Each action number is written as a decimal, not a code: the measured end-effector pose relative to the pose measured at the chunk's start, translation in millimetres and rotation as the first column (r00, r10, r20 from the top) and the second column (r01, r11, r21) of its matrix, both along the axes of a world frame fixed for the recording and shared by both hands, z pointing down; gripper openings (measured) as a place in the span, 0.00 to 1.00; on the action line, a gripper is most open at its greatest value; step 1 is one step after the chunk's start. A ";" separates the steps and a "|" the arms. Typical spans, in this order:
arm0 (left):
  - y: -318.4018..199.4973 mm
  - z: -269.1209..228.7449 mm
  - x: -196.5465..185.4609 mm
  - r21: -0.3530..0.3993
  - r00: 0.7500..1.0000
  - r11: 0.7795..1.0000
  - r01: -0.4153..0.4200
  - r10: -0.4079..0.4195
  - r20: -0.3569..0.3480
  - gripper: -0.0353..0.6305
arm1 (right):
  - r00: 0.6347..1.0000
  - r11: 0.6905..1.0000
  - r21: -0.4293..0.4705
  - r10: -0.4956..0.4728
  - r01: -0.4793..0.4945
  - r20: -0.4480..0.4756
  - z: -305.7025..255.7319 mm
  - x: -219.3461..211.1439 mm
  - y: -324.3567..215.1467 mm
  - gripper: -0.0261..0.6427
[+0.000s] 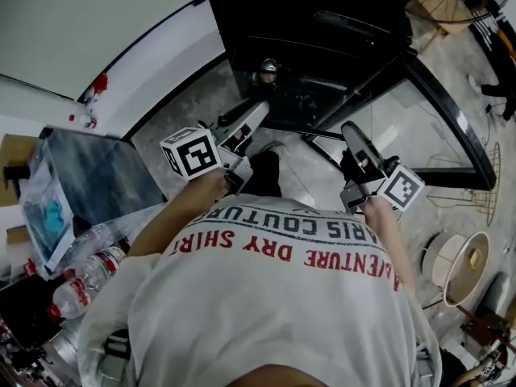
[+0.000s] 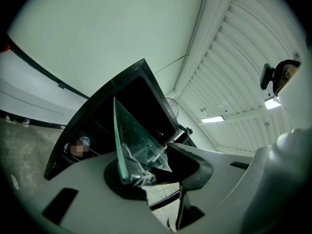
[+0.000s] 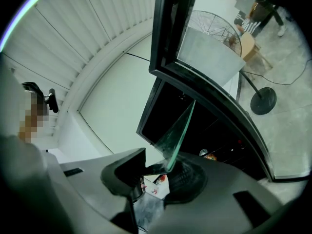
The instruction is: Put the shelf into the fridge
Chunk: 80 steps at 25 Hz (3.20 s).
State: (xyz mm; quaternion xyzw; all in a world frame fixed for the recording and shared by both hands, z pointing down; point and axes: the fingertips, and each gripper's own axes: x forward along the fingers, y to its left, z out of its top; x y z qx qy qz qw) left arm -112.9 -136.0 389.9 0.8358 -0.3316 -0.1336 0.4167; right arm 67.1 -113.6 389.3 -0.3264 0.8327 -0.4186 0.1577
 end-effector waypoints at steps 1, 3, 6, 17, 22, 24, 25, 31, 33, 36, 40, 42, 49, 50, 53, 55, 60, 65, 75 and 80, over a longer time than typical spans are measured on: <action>-3.9 1.9 -0.7 -0.004 1.000 1.000 -0.003 0.003 -0.003 0.26 | 1.000 1.000 -0.002 0.002 -0.002 -0.002 0.8 -0.9 -3.6 0.22; -11.1 5.0 -2.0 -0.013 1.000 1.000 -0.007 0.007 -0.009 0.26 | 1.000 1.000 -0.003 0.004 -0.004 -0.005 1.8 -2.7 -10.2 0.22; -20.7 8.1 -2.0 -0.021 1.000 1.000 -0.015 0.014 -0.010 0.26 | 1.000 1.000 -0.009 0.009 -0.009 -0.006 4.5 -3.5 -18.5 0.22; -53.4 20.5 -2.4 -0.047 1.000 0.999 -0.028 0.027 -0.007 0.26 | 0.999 0.998 -0.037 0.041 -0.041 -0.004 14.1 -2.9 -48.1 0.22; -61.3 26.1 -3.5 -0.057 0.999 0.998 -0.033 0.032 -0.007 0.26 | 0.999 0.998 -0.044 0.049 -0.049 -0.010 19.0 -3.3 -54.9 0.22; -64.3 27.3 -2.5 -0.059 0.999 0.998 -0.036 0.035 -0.011 0.26 | 0.999 0.998 -0.046 0.052 -0.052 -0.013 21.6 -3.1 -57.8 0.22; -65.7 28.1 -2.3 -0.060 0.999 0.998 -0.036 0.036 -0.012 0.26 | 0.998 0.998 -0.046 0.053 -0.054 -0.014 22.4 -3.0 -59.4 0.22; -73.4 34.5 -2.8 -0.064 0.999 0.997 -0.037 0.036 -0.014 0.26 | 0.998 0.997 -0.049 0.057 -0.058 -0.016 26.7 -4.4 -67.1 0.22; -75.3 35.2 -2.2 -0.061 0.999 0.997 -0.039 0.038 -0.011 0.26 | 0.998 0.997 -0.053 0.058 -0.059 -0.020 28.9 -3.5 -68.8 0.22; -78.1 36.2 -0.7 -0.057 0.999 0.998 -0.040 0.040 -0.006 0.26 | 0.998 0.996 -0.061 0.061 -0.062 -0.024 32.7 -2.0 -71.4 0.22; -84.5 39.6 -0.9 -0.050 0.999 0.998 -0.039 0.039 -0.003 0.26 | 0.998 0.997 -0.060 0.055 -0.057 -0.031 36.5 -2.7 -77.5 0.22; -87.8 41.9 -1.1 -0.050 0.999 0.998 -0.041 0.041 -0.003 0.26 | 0.998 0.996 -0.064 0.056 -0.058 -0.034 39.1 -2.5 -80.9 0.22; -95.9 44.2 -2.9 -0.039 0.999 0.998 -0.044 0.043 -0.008 0.26 | 0.997 0.996 -0.064 0.061 -0.064 -0.043 41.3 -4.4 -88.1 0.22; -97.2 44.7 -2.7 -0.039 0.999 0.998 -0.044 0.044 -0.009 0.26 | 0.997 0.996 -0.065 0.062 -0.065 -0.044 42.0 -4.1 -89.2 0.22; -98.6 47.3 -0.6 -0.036 0.998 0.998 -0.058 0.057 -0.018 0.26 | 0.996 0.995 -0.069 0.069 -0.072 -0.052 45.8 -2.3 -91.8 0.22; -96.2 47.5 1.0 -0.020 0.997 0.996 -0.082 0.082 -0.013 0.28 | 0.996 0.995 -0.065 0.073 -0.076 -0.055 46.9 -2.5 -92.4 0.22; -90.9 48.0 4.4 -0.002 0.991 0.991 -0.136 0.136 -0.016 0.34 | 0.996 0.995 -0.065 0.075 -0.078 -0.058 48.3 -3.1 -92.6 0.22; -84.3 47.8 4.6 0.017 0.982 0.984 -0.177 0.178 -0.055 0.38 | 0.995 0.994 -0.068 0.077 -0.082 -0.071 52.1 -2.8 -91.7 0.21; -73.9 60.5 1.7 -0.003 0.983 0.985 -0.174 0.174 -0.062 0.40 | 0.994 0.993 -0.074 0.086 -0.092 -0.071 57.8 -2.4 -92.6 0.20; -64.5 71.1 5.1 0.004 0.980 0.980 -0.200 0.200 -0.003 0.40 | 0.994 0.993 -0.075 0.086 -0.091 -0.069 58.8 -1.9 -93.6 0.20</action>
